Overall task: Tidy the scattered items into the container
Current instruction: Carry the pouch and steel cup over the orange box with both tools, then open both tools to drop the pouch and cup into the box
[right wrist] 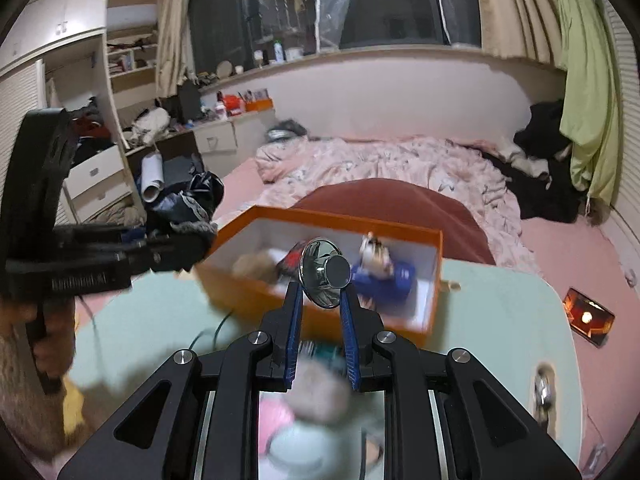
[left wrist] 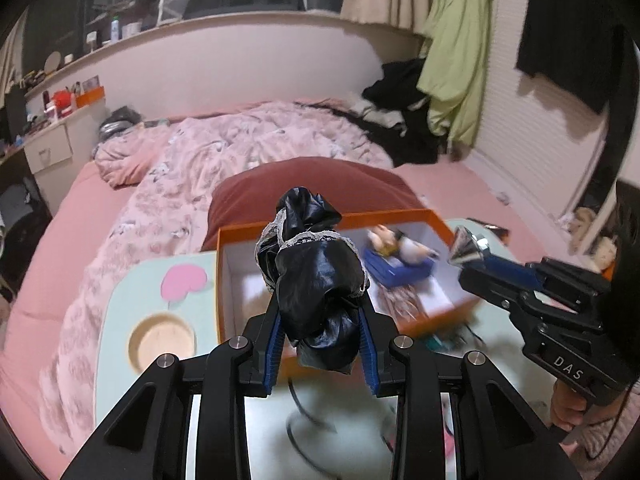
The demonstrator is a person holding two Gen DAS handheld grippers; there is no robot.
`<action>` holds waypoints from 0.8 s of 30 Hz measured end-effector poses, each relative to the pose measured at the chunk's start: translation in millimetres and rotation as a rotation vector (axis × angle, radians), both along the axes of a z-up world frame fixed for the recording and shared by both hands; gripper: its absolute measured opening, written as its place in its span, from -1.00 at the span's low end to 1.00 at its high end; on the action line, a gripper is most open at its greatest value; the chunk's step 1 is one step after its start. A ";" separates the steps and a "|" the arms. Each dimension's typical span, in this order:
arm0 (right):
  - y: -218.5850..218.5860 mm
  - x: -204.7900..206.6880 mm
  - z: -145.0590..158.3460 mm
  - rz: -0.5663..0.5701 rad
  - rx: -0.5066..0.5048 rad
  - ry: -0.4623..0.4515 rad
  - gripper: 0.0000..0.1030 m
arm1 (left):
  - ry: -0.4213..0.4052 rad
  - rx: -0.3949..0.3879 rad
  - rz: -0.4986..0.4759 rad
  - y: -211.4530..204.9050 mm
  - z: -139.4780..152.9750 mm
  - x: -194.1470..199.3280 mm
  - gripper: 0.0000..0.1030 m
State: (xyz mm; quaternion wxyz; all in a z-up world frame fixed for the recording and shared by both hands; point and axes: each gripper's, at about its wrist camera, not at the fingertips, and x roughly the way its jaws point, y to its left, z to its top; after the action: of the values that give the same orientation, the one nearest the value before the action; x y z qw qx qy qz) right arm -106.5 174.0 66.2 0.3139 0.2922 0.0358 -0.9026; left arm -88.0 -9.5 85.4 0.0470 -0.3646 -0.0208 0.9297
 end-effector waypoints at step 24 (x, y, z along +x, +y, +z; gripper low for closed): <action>15.8 43.1 -17.2 -0.083 0.048 -0.050 0.51 | -0.072 0.016 0.013 2.6 -41.7 84.9 0.87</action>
State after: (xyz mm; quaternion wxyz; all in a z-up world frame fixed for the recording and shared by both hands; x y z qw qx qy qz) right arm -63.4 189.8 49.0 0.2701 0.3232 0.0375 -0.9062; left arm -3.1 -6.9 43.7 0.0434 -0.3973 -0.0325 0.9161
